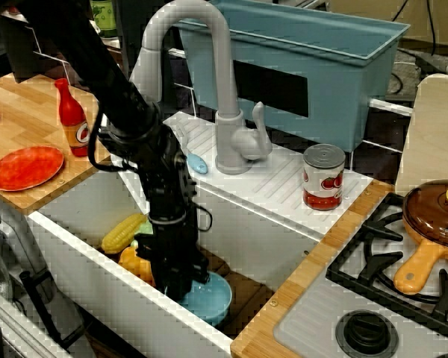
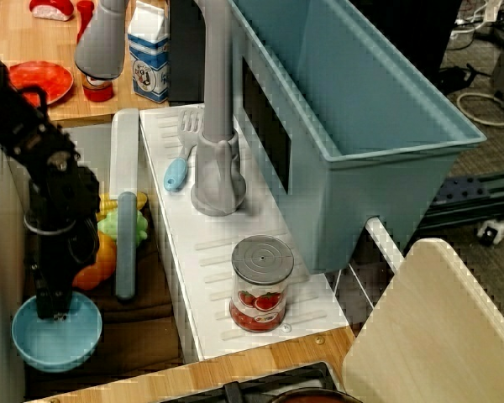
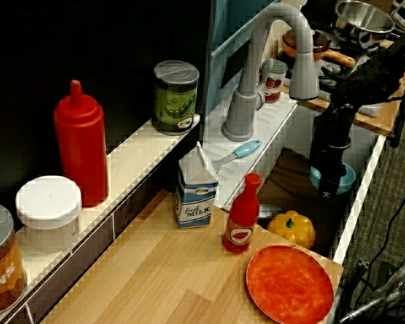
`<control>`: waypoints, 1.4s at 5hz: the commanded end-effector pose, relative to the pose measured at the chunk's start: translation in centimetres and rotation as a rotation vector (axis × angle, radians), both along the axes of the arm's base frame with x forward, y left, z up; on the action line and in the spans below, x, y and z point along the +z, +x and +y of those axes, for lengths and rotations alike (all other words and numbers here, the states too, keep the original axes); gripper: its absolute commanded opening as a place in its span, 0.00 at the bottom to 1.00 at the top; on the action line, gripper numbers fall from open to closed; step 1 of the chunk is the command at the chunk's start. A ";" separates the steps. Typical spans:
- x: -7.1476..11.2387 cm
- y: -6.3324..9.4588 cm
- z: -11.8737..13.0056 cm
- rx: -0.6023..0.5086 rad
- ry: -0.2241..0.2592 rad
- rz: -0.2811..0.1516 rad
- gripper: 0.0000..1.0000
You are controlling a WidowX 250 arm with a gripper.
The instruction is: Lift bowl
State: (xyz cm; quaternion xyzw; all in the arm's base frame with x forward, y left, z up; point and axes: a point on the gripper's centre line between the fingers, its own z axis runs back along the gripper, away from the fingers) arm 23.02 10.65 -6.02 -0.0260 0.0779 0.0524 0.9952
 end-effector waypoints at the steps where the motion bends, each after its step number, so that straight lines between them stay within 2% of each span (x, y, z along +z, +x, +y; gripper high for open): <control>1: 3.9 1.1 -0.1 -0.003 -0.015 -0.062 0.00; 2: 5.6 1.6 -0.6 0.007 -0.034 -0.060 0.00; 4: 10.5 2.3 -1.6 0.015 -0.115 -0.070 0.00; 7: 15.2 1.6 -2.2 -0.017 -0.152 -0.113 0.00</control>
